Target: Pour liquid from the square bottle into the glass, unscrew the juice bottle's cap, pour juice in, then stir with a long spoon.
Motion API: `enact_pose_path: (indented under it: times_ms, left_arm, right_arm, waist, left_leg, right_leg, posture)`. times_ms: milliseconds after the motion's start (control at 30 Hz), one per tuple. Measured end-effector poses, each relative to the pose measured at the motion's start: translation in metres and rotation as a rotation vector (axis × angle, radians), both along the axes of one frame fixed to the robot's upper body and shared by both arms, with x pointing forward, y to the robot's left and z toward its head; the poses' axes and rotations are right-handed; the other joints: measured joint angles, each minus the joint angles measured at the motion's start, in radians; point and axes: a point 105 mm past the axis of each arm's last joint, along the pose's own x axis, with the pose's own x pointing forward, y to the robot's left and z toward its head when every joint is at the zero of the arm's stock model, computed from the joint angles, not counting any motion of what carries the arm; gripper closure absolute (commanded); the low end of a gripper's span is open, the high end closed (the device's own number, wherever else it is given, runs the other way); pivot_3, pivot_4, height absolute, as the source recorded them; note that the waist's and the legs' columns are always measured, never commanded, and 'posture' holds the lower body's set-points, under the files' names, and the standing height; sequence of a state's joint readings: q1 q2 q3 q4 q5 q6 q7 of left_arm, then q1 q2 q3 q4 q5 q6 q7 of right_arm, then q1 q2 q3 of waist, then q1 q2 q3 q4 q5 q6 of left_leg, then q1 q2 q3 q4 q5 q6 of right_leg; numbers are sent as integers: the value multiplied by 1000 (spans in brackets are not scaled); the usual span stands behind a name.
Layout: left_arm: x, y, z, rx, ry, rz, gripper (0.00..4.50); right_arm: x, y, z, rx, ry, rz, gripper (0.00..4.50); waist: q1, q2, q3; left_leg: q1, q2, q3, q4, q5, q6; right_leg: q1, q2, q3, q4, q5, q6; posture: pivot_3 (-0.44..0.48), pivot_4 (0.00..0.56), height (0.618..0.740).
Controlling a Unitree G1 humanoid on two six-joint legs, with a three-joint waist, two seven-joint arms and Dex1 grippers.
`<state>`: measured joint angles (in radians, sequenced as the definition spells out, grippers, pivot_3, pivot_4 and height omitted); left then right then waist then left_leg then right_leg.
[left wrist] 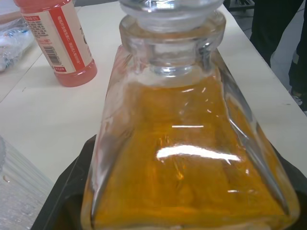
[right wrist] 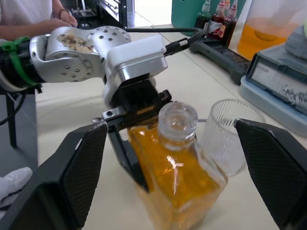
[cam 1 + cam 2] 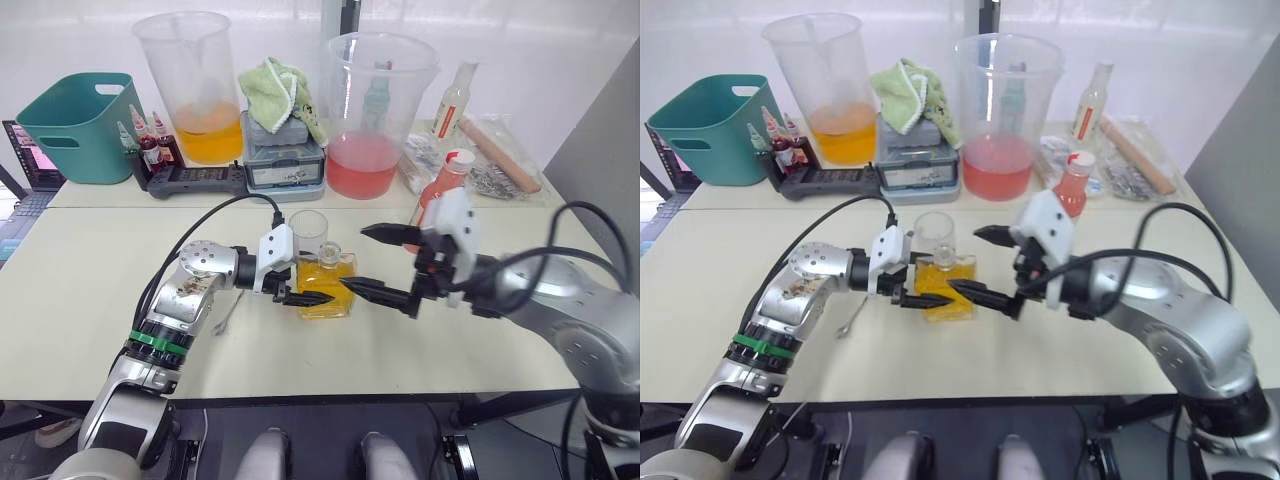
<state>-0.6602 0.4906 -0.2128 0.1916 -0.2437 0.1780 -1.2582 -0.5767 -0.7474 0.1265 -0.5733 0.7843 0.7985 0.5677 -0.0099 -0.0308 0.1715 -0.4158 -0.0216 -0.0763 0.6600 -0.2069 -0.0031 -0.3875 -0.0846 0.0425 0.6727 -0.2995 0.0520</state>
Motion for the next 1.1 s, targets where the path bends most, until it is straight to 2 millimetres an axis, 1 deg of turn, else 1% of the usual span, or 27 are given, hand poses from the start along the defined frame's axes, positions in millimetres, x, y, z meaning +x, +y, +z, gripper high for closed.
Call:
enact_pose_path:
  times_ms: [100, 167, 267, 333, 367, 533, 767, 933, 967, 1000, 1100]
  left_arm:
    - [-1, 0, 0, 0, -3, 1, 1659]
    - [-1, 0, 1, 4, -10, 4, 1659]
    - [-1, -1, 0, 3, -7, 7, 1658]
    - [-1, -1, 0, 3, -6, 8, 1659]
    - [-1, -1, 0, 4, -6, 8, 1658]
    - [-1, 0, 0, 4, -3, 11, 1659]
    - [0, 0, 0, 3, 0, 12, 1659]
    - [1, 0, 1, 5, -3, 12, 1659]
    - [1, 0, 1, 6, -3, 13, 1659]
    - [1, 0, 1, 6, -2, 13, 1659]
    - [1, -1, 0, 4, 0, 14, 1659]
  right_arm:
    - [8, 10, -11, -10, 31, 0, 0]
    - [16, 17, -11, -10, 21, -10, 0]
    - [21, 22, -9, 4, 9, -11, 798]
    - [23, 23, -11, 15, 17, -6, 1458]
    - [23, 24, -11, 20, 16, -4, 1867]
    - [24, 26, -13, 25, 18, 10, 3423]
    - [23, 27, -13, 24, 12, 27, 3423]
    - [24, 27, -11, 77, 64, 34, 3423]
    - [23, 26, -6, 100, 58, 37, 3423]
    - [22, 27, 4, 132, 32, 46, 3423]
    - [14, 29, 27, 155, -56, 86, 3423]
  waist:
    - [-2, 0, 0]
    - [-2, 0, 0]
    - [1, 0, 0]
    - [0, 0, 0]
    - [0, 0, 0]
    - [-1, 0, 0]
    - [-1, 0, 0]
    - [-1, 0, 0]
    - [-3, 0, 0]
    - [-3, 1, 0]
    - [-1, 1, 0]
  left_leg:
    - [0, 0, 0, 0, 0, 0]
    - [0, 0, 0, 0, 0, 0]
    - [0, -1, 0, 0, 0, 0]
    - [0, -1, 0, 0, 0, 0]
    - [0, -1, 0, 0, 0, 0]
    - [0, -1, 0, 0, 0, 0]
    - [0, -1, 0, 0, 0, 0]
    - [0, -1, 0, 0, 0, 0]
    - [0, -1, 0, 0, 0, 0]
    - [0, -1, 0, 0, 0, 0]
    - [0, -1, -1, 0, 0, 0]
  right_leg:
    - [0, 0, 0, 0, 0, 0]
    - [-1, 0, 0, 1, 0, 0]
    - [-1, 0, 0, 2, 0, 0]
    - [-1, 0, 0, 2, 0, 0]
    - [-1, 0, 0, 2, 0, 0]
    - [-1, 0, 0, 2, 0, 0]
    - [-1, 0, 0, 2, 0, 0]
    - [-1, 0, 0, 3, 0, 0]
    - [-2, 0, 0, 3, 0, 0]
    - [-1, 0, 0, 3, 0, 0]
    - [-1, 0, 0, 3, 0, 0]
  posture:
    - [0, 150, 740]
    - [0, 150, 740]
    - [0, 150, 740]
    - [0, 150, 740]
    - [0, 150, 740]
    - [0, 150, 740]
    - [0, 150, 740]
    - [0, 150, 740]
    - [0, 150, 740]
    - [0, 150, 740]
    - [0, 150, 740]
